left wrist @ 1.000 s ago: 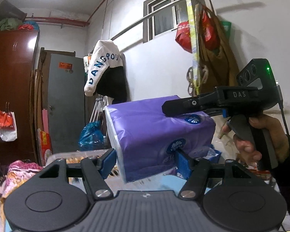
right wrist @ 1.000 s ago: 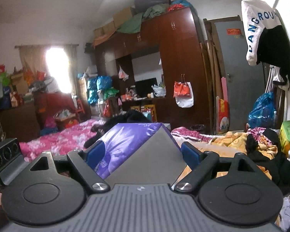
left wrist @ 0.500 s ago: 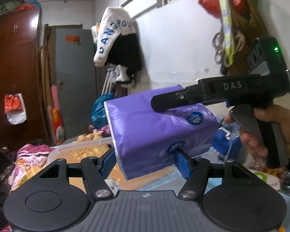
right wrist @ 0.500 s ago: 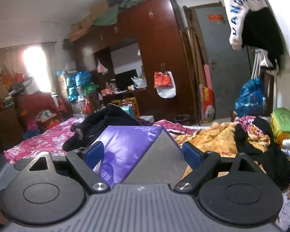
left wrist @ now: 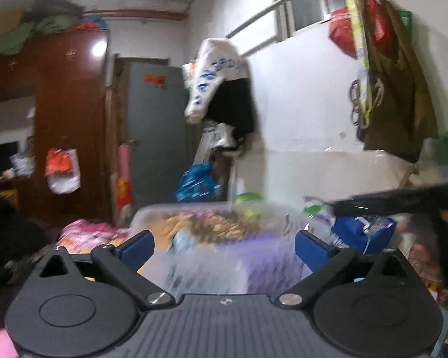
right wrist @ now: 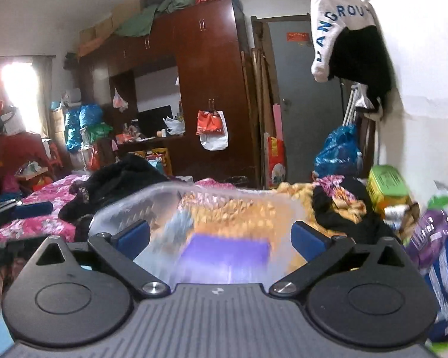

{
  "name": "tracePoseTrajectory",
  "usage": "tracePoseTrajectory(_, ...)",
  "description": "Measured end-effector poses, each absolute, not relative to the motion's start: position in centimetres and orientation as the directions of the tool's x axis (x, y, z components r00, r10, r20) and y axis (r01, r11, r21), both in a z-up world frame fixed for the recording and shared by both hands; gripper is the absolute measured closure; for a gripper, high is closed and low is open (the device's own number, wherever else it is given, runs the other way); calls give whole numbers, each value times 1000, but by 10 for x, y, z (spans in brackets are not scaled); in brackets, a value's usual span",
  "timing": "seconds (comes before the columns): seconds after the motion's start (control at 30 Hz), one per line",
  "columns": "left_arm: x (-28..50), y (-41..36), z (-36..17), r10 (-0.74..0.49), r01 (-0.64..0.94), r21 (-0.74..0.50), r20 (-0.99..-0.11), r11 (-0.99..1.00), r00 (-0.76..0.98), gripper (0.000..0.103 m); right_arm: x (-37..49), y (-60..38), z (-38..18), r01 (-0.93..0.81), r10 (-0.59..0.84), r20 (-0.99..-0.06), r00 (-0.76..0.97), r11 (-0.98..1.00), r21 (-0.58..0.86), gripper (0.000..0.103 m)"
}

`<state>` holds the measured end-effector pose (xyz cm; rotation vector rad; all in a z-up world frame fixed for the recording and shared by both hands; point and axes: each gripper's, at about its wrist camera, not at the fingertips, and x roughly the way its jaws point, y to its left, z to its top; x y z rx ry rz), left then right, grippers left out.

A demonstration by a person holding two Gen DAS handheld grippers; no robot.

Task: Organize objects
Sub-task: 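Lift the tissue pack with the right tool and drop it into the basket, then grasp the orange-and-yellow bottle with the right tool while the left tool grasps the white cup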

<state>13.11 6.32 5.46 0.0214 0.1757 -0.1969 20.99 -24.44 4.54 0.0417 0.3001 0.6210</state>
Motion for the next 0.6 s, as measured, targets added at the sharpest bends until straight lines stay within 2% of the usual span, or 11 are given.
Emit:
tracePoseTrajectory(0.13,90,74,17,-211,201,-69,-210,977,955,2,164,-266,1,-572,610,-276,743,792,213,0)
tracePoseTrajectory(0.2,75,81,5,-207,190,-105,-186,976,960,2,140,-274,-21,-579,625,-274,731,781,235,0)
tracePoseTrajectory(0.27,68,85,-2,-206,183,-138,-180,973,962,2,135,-269,-25,-586,623,-281,730,782,210,0)
tracePoseTrajectory(0.4,66,82,-7,-188,163,-126,-228,979,955,2,120,-253,-29,-591,596,-305,743,798,118,0)
tracePoseTrajectory(0.5,73,77,-11,-157,137,-96,-246,986,957,2,113,-252,-35,-583,590,-288,755,804,117,0)
tracePoseTrajectory(0.6,80,83,-19,-152,125,-113,-279,986,948,2,114,-251,-43,-587,595,-311,741,799,128,0)
